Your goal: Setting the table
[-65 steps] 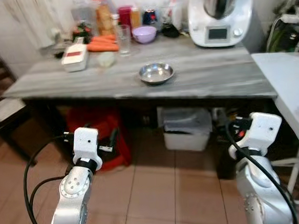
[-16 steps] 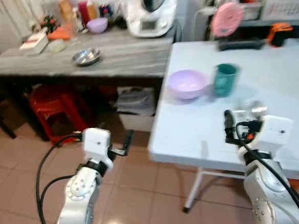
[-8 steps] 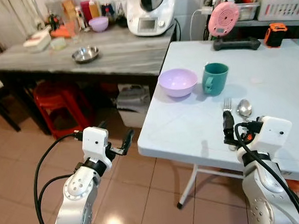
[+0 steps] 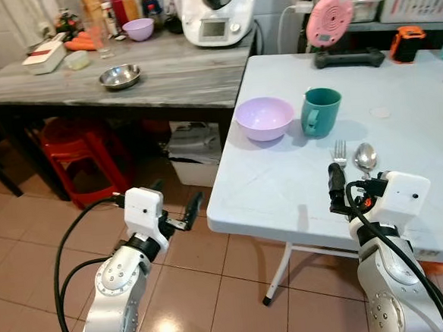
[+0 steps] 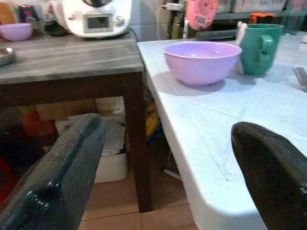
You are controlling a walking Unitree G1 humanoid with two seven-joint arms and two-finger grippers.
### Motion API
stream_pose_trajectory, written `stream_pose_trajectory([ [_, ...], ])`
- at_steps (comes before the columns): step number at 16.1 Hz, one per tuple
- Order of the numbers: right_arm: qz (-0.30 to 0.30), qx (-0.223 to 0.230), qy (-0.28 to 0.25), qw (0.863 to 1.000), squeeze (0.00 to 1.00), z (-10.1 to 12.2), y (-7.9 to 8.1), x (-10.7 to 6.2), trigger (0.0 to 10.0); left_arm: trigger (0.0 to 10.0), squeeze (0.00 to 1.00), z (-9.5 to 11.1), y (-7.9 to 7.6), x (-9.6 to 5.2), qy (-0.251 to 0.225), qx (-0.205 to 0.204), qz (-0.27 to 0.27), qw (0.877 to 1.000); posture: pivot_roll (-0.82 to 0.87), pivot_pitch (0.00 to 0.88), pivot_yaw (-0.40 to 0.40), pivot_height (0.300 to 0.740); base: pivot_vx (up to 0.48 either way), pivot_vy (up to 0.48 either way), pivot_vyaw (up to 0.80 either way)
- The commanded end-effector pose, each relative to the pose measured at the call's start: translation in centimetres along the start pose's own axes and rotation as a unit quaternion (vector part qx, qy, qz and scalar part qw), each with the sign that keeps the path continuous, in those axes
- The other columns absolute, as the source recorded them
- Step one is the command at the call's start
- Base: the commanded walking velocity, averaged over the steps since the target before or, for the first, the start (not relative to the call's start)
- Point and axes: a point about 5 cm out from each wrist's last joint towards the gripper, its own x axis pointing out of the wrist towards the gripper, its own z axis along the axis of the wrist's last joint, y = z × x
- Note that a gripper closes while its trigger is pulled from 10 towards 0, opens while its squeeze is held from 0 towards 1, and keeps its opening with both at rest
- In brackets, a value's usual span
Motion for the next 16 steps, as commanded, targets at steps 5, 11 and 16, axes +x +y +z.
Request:
stream_pose_trajectory([
  [5,0.012,0.001,-0.001,1.000,0.00,0.2,0.5,0.1,10.0,10.0,0.00,0.1,-0.1,-0.2,-0.001,0.001,-0.004,1.000,-0.03,0.000,0.060,0.740,0.096,0.000,0.00],
  [11,0.013,0.000,-0.002,1.000,0.00,0.2,0.6,0.2,10.0,10.0,0.00,0.1,-0.3,-0.1,-0.001,-0.001,-0.011,1.000,-0.03,0.000,0.057,0.740,0.297,0.000,0.00],
  [16,0.063,-0.068,-0.033,0.995,0.00,0.9,1.8,-0.2,10.0,10.0,0.00,0.5,0.2,-0.4,-0.007,0.002,-0.004,1.000,-0.03,0.000,0.059,0.740,0.323,0.000,0.00],
])
